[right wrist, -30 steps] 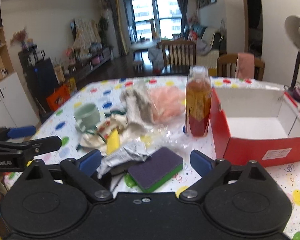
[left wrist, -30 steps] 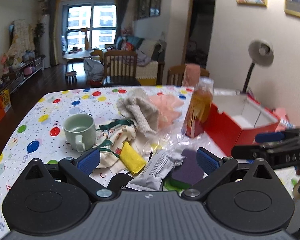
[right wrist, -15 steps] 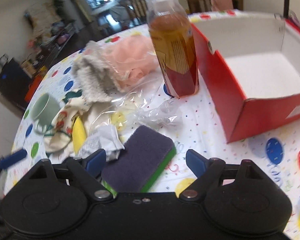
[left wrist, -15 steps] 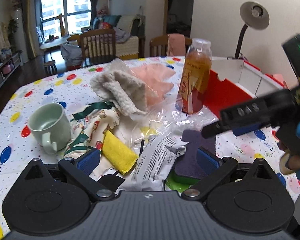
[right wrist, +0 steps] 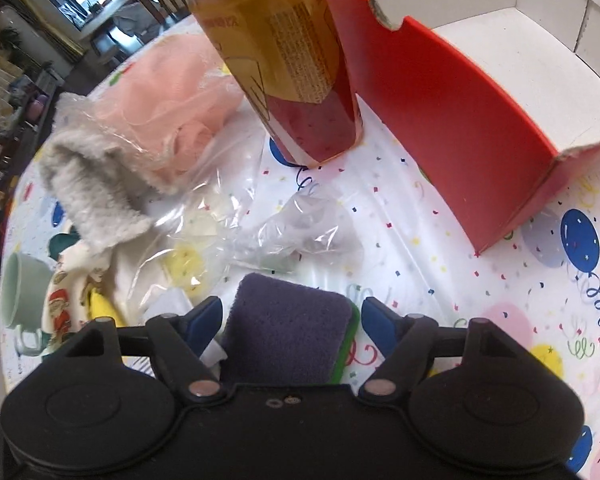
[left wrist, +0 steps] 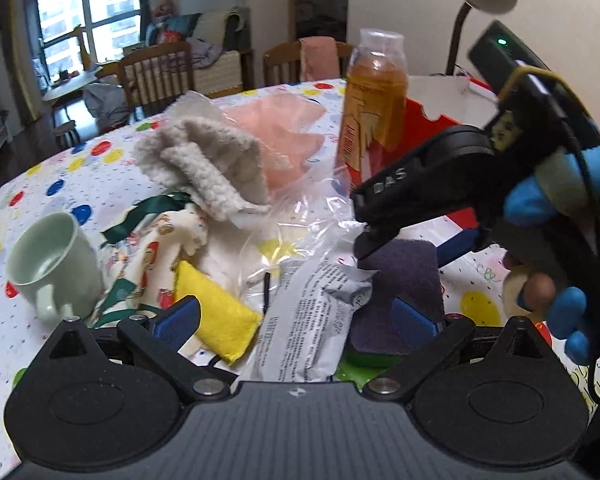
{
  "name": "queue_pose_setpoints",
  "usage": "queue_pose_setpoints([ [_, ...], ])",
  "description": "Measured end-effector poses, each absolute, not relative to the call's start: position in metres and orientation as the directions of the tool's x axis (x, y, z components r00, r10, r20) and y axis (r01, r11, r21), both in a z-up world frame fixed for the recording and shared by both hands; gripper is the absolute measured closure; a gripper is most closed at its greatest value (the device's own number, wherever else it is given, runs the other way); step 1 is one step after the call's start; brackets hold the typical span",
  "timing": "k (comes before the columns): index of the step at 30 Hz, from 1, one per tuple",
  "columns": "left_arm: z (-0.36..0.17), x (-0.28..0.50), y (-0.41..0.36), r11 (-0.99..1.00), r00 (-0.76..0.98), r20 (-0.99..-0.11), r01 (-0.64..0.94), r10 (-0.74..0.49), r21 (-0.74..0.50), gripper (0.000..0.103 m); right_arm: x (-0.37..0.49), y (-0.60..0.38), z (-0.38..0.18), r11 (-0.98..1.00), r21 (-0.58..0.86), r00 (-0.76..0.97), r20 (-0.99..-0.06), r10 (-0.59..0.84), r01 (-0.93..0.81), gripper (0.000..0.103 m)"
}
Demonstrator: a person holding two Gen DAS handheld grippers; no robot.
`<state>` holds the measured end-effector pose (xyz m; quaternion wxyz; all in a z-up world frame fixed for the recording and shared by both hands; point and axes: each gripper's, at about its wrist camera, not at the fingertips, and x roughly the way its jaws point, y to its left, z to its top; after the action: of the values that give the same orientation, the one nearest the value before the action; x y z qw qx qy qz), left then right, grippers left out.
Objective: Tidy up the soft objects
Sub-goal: 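Grasp the purple-green scrub sponge with the right gripper while the left gripper grasps the foil packet, then lift the sponge with the right gripper while the left gripper lifts the foil packet toward the box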
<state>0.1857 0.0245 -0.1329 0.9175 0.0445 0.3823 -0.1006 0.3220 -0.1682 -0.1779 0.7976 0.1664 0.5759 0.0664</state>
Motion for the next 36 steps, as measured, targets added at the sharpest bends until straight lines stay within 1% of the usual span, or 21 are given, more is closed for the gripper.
queue_pose_setpoints([
  [1,-0.134,0.189,0.024,0.975,0.682,-0.715,0.224,-0.155,0.002,0.001,0.323,-0.167,-0.180,0.939,0.332,0.321,-0.903,0.287,0.093,0.027],
  [3,-0.137,0.193,0.024,0.974,0.672,-0.724,0.227,-0.157,0.000,0.004,0.324,-0.164,-0.183,0.944,0.314,0.302,-0.914,0.271,0.101,0.027],
  [5,-0.140,0.197,0.024,0.973,0.663,-0.732,0.231,-0.156,0.002,0.012,0.323,-0.163,-0.183,0.944,0.311,0.304,-0.914,0.267,0.108,0.026],
  [9,-0.146,0.204,0.024,0.972,0.640,-0.752,0.235,-0.157,-0.003,0.023,0.324,-0.157,-0.184,0.948,0.298,0.289,-0.922,0.257,0.110,0.025],
  [11,-0.149,0.206,0.024,0.971,0.630,-0.761,0.240,-0.156,0.000,0.032,0.325,-0.153,-0.184,0.951,0.292,0.279,-0.926,0.255,0.100,0.023],
  [12,-0.150,0.206,0.024,0.971,0.626,-0.764,0.241,-0.154,0.002,0.034,0.324,-0.152,-0.183,0.954,0.285,0.282,-0.927,0.249,0.095,0.023],
  [15,-0.150,0.205,0.023,0.969,0.625,-0.764,0.245,-0.159,0.000,0.036,0.324,-0.150,-0.184,0.954,0.283,0.286,-0.926,0.245,0.101,0.024],
  [17,-0.150,0.204,0.021,0.968,0.632,-0.760,0.252,-0.153,0.015,0.045,0.323,-0.151,-0.183,0.952,0.289,0.290,-0.924,0.249,0.102,0.027],
  [19,-0.150,0.203,0.020,0.965,0.629,-0.760,0.263,-0.163,0.011,0.051,0.322,-0.152,-0.183,0.952,0.291,0.294,-0.922,0.252,0.096,0.028],
  [21,-0.149,0.201,0.018,0.964,0.630,-0.760,0.267,-0.162,0.015,0.053,0.319,-0.153,-0.181,0.952,0.294,0.300,-0.919,0.256,0.086,0.029],
  [23,-0.149,0.199,0.016,0.962,0.635,-0.757,0.273,-0.156,0.030,0.060,0.317,-0.157,-0.180,0.950,0.303,0.308,-0.914,0.266,0.077,0.030],
  [28,-0.147,0.195,0.016,0.964,0.639,-0.753,0.266,-0.154,0.029,0.067,0.308,-0.167,-0.174,0.945,0.324,0.333,-0.897,0.291,0.049,0.032],
  [36,-0.139,0.188,0.026,0.974,0.645,-0.745,0.223,-0.169,-0.028,0.070,0.287,-0.192,-0.158,0.929,0.370,0.370,-0.866,0.337,0.021,0.033],
])
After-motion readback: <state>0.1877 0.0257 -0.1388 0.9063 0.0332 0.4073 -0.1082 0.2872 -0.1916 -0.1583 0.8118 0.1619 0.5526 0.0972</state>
